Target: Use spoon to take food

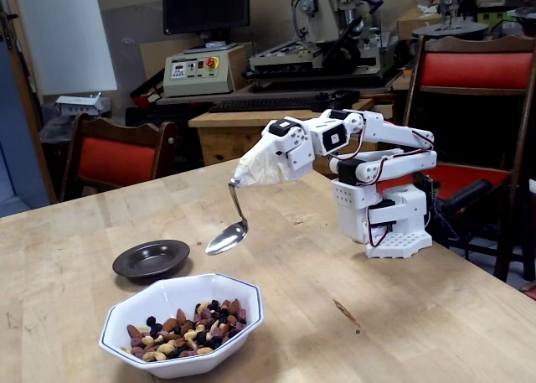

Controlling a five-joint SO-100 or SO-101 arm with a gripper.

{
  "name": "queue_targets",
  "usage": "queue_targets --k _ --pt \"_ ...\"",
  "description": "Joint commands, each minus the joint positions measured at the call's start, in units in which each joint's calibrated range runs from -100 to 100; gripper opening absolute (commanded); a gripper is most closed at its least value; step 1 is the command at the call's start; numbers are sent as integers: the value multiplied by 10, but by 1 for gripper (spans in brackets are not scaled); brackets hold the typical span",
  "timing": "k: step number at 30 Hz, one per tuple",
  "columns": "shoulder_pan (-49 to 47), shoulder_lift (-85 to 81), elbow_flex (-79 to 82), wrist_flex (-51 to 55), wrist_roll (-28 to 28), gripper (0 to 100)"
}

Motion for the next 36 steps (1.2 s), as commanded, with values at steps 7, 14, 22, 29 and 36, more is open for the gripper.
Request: queue_targets --k 7,14,22,29,36 --pt "0 91 -94 -67 1 4" --pt "-6 249 -162 -152 1 4" --pt "-8 344 -180 -121 1 4" --pt "-8 374 -181 -113 1 4" --pt "-8 372 -181 -118 1 4"
